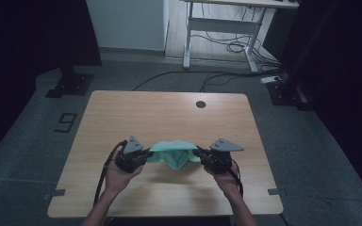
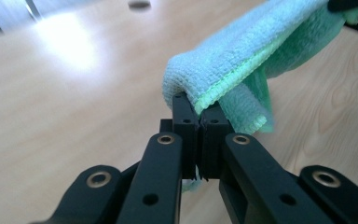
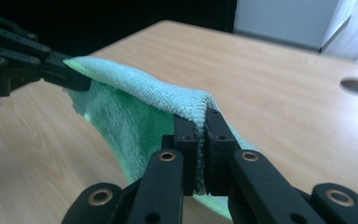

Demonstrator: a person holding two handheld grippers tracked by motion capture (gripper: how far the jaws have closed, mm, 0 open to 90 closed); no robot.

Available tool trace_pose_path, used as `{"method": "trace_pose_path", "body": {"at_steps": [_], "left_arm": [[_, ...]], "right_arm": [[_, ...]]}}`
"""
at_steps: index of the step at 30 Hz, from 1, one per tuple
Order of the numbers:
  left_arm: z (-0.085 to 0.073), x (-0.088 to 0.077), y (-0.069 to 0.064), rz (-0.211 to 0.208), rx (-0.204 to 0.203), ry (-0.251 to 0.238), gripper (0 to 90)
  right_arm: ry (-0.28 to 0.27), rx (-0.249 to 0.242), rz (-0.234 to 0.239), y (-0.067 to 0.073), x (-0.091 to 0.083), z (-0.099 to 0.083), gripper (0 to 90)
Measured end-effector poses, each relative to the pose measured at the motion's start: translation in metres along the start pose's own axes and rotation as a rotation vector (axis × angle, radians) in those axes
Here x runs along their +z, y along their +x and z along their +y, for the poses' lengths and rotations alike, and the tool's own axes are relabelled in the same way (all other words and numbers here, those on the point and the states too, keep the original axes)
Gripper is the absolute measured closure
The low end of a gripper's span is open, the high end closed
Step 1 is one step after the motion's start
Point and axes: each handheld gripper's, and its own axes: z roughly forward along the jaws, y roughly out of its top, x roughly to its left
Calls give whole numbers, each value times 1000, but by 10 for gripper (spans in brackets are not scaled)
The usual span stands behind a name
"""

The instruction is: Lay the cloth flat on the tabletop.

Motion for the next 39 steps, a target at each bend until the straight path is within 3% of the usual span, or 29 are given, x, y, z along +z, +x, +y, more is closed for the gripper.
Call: {"method": "trace_pose_path", "body": {"at_steps": [4,10,15,21,26,30,39], "left_arm": [[18,-15,1,-7,39,-16,870],[13,-19,3,-58,17,-6,848],[-11,3,0,-83,-33,40,765],[-43,37,-4,-140,-96,108,734],[-56,53,-14,-146,-90,145,774],[-52,52,-15,-141,-73,117,857],[-21,27,-8,-132,-43,43,874]], "right_arm": [[-50,-1,17,1,-9,16,856],[-54,-7,37,3,-14,18,857],[-59,-3,35,5,-13,22,858],[-44,-16,29,9,-7,23,858],[-34,-13,27,10,-3,21,859],[-37,-14,22,9,-5,19,859],[-24,30,21,-6,-11,12,858]]}}
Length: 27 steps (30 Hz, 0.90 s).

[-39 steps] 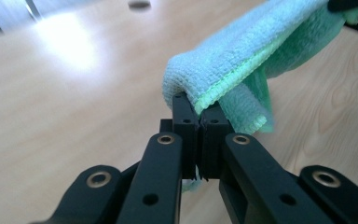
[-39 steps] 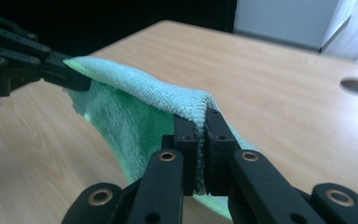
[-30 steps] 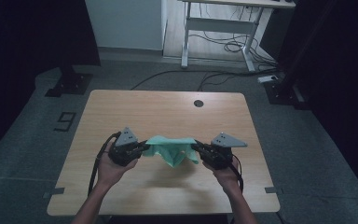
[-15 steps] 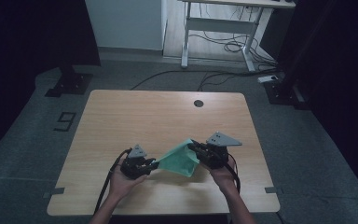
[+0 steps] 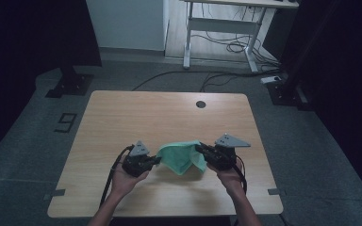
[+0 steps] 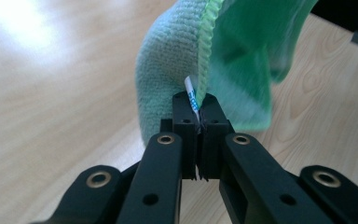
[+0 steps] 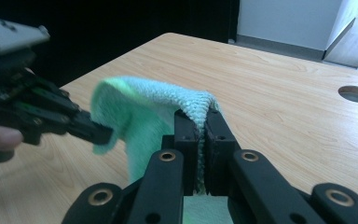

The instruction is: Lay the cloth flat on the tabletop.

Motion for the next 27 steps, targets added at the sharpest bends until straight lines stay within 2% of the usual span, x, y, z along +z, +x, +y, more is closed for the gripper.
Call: {"method": "trace_pose_path", "body": {"at_steps": [7,12,15,18,20,23,25,27], "left_arm": [[11,-14,3,22,10,-18,876],[16,-17,15,66,9,-16,877],[32,-15,27,101,18,-2,878],[55,-12,46,128,2,-3,877],[73,-18,52,162,6,-35,877],[88,-34,42,212,66,-120,877],[81,-33,33,222,109,-109,875],[61,-27,27,208,118,-67,872]], "right_arm": [[-9,3,-4,-1,-2,2,857],[24,1,-22,-7,7,-1,857],[59,1,-44,-16,18,3,857],[84,8,-69,-31,33,19,857],[67,17,-72,-40,37,33,856],[-20,-17,-68,-36,27,53,856],[-53,-53,-68,-30,21,53,853],[-26,-69,-52,-26,19,38,848]]}}
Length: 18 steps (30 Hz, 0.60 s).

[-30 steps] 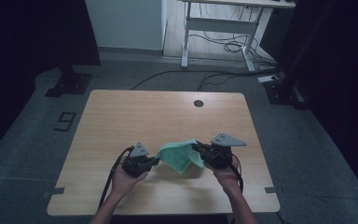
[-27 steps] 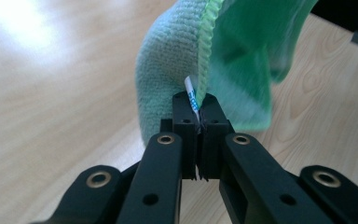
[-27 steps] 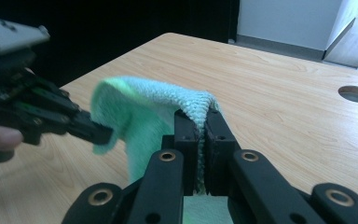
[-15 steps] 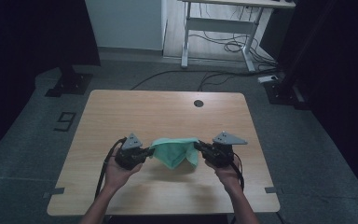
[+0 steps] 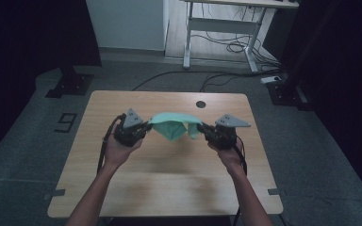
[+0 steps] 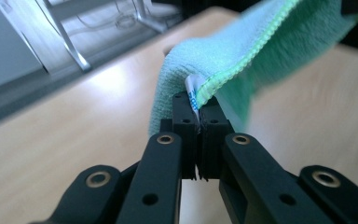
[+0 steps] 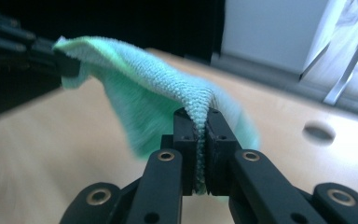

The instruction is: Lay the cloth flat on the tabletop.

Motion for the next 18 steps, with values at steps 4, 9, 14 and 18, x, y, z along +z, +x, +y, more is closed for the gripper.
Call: {"method": "trace_pose_path", "body": {"at_steps": [4,9,14,18], "left_arm": [[-58,15,-24,-91,-36,97,860],[-108,23,-52,-153,-47,180,841],[-121,22,-67,-146,-17,200,816],[-126,24,-70,-154,-24,213,807]], "right_arm": [[138,40,17,5,2,-55,838],[268,76,68,18,-2,-112,818],[301,90,82,23,-6,-133,812],[319,106,79,23,-6,-141,814]]}}
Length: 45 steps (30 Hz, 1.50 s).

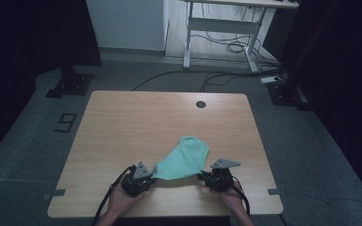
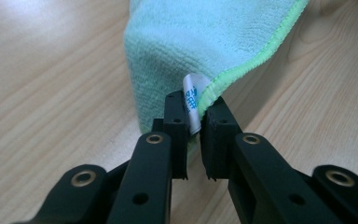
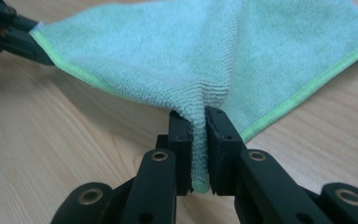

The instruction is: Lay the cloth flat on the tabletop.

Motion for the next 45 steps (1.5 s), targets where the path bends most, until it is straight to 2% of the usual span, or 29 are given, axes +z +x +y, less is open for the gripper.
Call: {"method": "trace_pose_path", "body": {"at_steps": [7,12,16,23,28,32,43,45], "left_arm": [[-6,-3,-1,-23,-33,-12,795],[-10,-4,-1,-26,-41,-11,774],[-10,-7,1,-36,-59,-24,723],[-5,-25,3,-48,-74,-97,583],[4,-28,4,-55,-83,-118,574],[12,-30,5,-61,-80,-137,567],[9,-40,17,-30,-106,-155,564],[10,-39,17,-27,-106,-151,563]], "right_arm": [[1,-4,-3,3,-4,-11,813],[10,-1,0,3,-5,-18,801],[14,-3,-3,2,-5,-18,789],[33,3,-12,-4,-8,-23,790],[31,17,-20,-9,-14,-24,758],[24,11,-47,-11,-19,-25,718],[16,66,-102,-36,-28,-32,752],[12,84,-109,-41,-30,-34,713]]}}
